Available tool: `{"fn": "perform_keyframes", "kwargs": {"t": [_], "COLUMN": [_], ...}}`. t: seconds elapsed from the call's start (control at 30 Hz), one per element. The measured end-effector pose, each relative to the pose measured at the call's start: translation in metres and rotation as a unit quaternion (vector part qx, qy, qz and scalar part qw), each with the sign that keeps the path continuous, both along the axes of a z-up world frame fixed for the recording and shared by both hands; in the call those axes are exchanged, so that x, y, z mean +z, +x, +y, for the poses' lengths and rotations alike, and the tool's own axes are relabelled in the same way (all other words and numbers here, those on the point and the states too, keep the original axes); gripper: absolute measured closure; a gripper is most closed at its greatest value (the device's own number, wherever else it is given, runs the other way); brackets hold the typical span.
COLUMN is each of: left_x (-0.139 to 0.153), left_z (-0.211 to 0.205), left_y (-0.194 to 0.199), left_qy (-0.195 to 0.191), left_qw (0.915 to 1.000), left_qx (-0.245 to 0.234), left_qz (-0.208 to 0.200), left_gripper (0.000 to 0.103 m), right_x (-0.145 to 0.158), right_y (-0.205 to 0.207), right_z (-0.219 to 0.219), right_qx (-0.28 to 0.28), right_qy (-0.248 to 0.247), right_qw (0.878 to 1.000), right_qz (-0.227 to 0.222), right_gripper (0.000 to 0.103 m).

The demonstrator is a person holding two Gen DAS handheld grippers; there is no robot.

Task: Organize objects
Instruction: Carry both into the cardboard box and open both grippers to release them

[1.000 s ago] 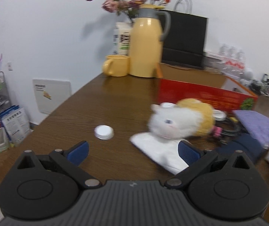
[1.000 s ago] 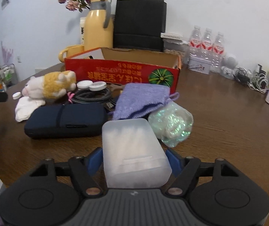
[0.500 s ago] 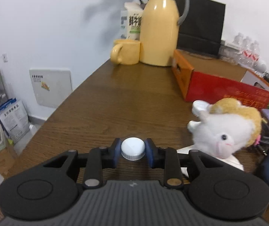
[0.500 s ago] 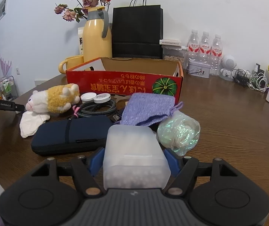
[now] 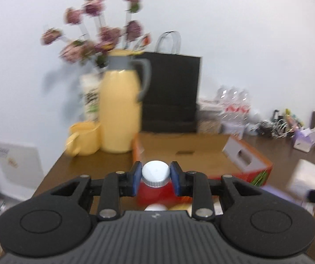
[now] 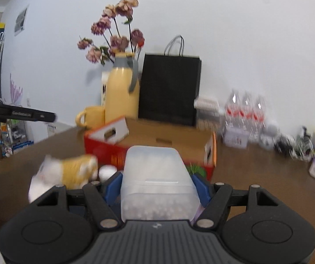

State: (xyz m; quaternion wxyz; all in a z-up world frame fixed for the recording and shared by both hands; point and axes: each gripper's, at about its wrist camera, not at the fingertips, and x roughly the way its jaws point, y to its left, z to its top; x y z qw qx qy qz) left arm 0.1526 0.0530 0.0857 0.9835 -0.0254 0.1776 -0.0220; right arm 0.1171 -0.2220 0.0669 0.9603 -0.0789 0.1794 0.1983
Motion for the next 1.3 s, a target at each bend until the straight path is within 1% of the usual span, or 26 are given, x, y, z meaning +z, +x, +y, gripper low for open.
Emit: {"fn": "perform_keyframes", "kwargs": {"t": [0.07, 0.13, 0.2, 0.27, 0.33, 0.4, 0.47, 0.57, 0.6, 0.67, 0.7, 0.73, 0.8, 0.83, 0.87, 0.9, 1.0, 1.17, 1.3], "left_x": [0.009, 0.011, 0.008, 0.001, -0.009, -0.021, -0.032, -0.049, -0.054, -0.06, -0.062, -0.063, -0.062, -0.061, -0.059, -0.057, -0.049, -0.034, -0.017], "left_z": [-0.017, -0.034, -0.047, -0.057, -0.066, -0.074, -0.08, -0.083, -0.083, -0.084, -0.083, -0.083, -0.083, -0.083, -0.083, -0.083, -0.081, -0.08, -0.076], "left_y": [0.028, 0.058, 0.084, 0.113, 0.139, 0.162, 0.181, 0.202, 0.206, 0.211, 0.211, 0.21, 0.206, 0.204, 0.202, 0.199, 0.191, 0.173, 0.147], "left_qy": [-0.002, 0.004, 0.012, 0.009, 0.009, 0.022, 0.034, 0.038, 0.038, 0.039, 0.038, 0.037, 0.039, 0.039, 0.039, 0.038, 0.039, 0.04, 0.034], "left_qw": [0.9999, 0.9998, 0.9995, 0.9985, 0.9965, 0.9939, 0.9906, 0.9844, 0.983, 0.9823, 0.9827, 0.9834, 0.986, 0.9873, 0.9881, 0.989, 0.9906, 0.9926, 0.9949], "left_qx": [-0.012, -0.007, 0.006, 0.009, 0.014, 0.024, 0.034, 0.04, 0.042, 0.038, 0.036, 0.035, 0.033, 0.032, 0.033, 0.035, 0.039, 0.043, 0.044], "left_qz": [0.007, 0.016, 0.029, 0.053, 0.082, 0.105, 0.129, 0.167, 0.175, 0.179, 0.178, 0.174, 0.159, 0.151, 0.145, 0.138, 0.125, 0.107, 0.085], "left_gripper": [0.074, 0.074, 0.074, 0.074, 0.074, 0.074, 0.074, 0.074, 0.074, 0.067, 0.05, 0.032, 0.016, 0.008, 0.003, 0.0, 0.0, 0.0, 0.0], "right_x": [0.011, 0.018, 0.021, 0.017, 0.009, -0.001, -0.015, -0.035, -0.039, -0.045, -0.047, -0.048, -0.049, -0.049, -0.049, -0.048, -0.044, -0.03, -0.01], "right_y": [0.029, 0.06, 0.095, 0.131, 0.161, 0.191, 0.215, 0.24, 0.245, 0.25, 0.25, 0.25, 0.25, 0.25, 0.249, 0.248, 0.243, 0.229, 0.207], "right_z": [0.012, 0.024, 0.036, 0.045, 0.051, 0.054, 0.057, 0.061, 0.062, 0.064, 0.064, 0.065, 0.065, 0.066, 0.065, 0.065, 0.065, 0.065, 0.061], "right_qx": [0.001, -0.005, -0.015, -0.027, -0.037, -0.046, -0.055, -0.061, -0.064, -0.066, -0.063, -0.06, -0.059, -0.059, -0.059, -0.058, -0.056, -0.058, -0.055], "right_qy": [0.0, -0.003, -0.014, -0.021, -0.023, -0.023, -0.026, -0.034, -0.037, -0.041, -0.04, -0.039, -0.044, -0.045, -0.045, -0.045, -0.043, -0.045, -0.038], "right_qw": [1.0, 1.0, 1.0, 0.999, 0.998, 0.996, 0.993, 0.988, 0.987, 0.985, 0.985, 0.985, 0.986, 0.986, 0.986, 0.987, 0.987, 0.989, 0.993], "right_qz": [-0.006, -0.004, 0.005, 0.021, 0.046, 0.073, 0.101, 0.136, 0.143, 0.151, 0.153, 0.154, 0.151, 0.148, 0.147, 0.146, 0.141, 0.126, 0.101], "right_gripper": [0.035, 0.035, 0.035, 0.035, 0.035, 0.035, 0.035, 0.035, 0.035, 0.037, 0.035, 0.033, 0.016, 0.014, 0.013, 0.01, 0.005, 0.0, 0.0]}}
